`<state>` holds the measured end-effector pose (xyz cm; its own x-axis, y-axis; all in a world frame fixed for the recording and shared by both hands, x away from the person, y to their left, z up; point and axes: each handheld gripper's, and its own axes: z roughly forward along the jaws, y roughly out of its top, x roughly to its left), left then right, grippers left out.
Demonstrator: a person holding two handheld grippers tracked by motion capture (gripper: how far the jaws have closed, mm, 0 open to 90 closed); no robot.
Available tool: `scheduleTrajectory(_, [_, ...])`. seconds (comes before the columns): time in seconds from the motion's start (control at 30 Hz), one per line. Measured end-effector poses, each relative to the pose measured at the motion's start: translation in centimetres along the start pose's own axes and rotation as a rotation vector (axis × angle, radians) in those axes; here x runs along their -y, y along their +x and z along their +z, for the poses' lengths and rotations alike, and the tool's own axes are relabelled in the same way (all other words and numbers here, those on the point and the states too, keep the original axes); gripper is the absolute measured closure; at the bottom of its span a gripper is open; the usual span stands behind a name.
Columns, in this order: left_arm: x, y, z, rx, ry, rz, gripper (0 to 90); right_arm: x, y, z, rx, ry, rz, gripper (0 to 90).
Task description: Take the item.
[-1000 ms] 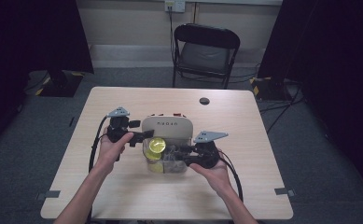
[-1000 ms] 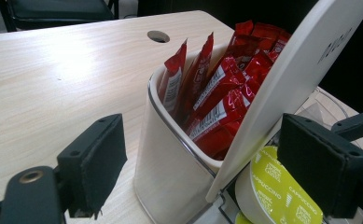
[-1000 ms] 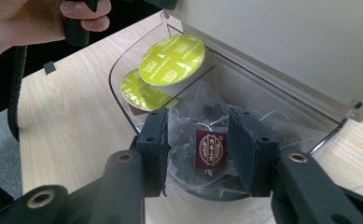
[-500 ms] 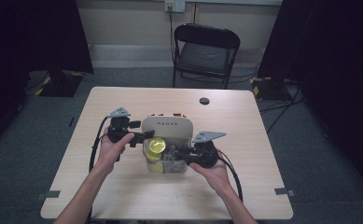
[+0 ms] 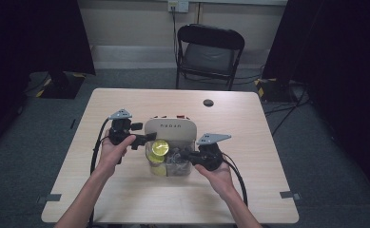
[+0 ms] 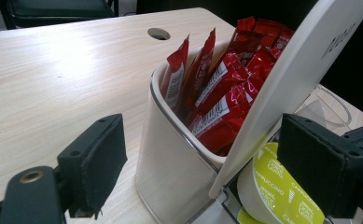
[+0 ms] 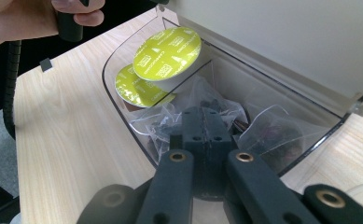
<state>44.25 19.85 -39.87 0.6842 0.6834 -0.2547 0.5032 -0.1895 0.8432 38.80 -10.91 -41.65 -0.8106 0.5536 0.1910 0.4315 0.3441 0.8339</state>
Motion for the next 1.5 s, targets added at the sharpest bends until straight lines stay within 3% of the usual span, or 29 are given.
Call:
scheduleTrajectory(0.47, [0.0,0.2,-0.3,0.002,-0.010,-0.005,15.4,-0.3,0.0,-0.7,-0.001,-0.044,0.015,90.0])
scheduleTrajectory(1.5, [0.1,0.3,-0.3,0.006,-0.002,-0.006,15.2,-1.4,0.6,-1.7,-0.036,-0.096,-0.004,90.0])
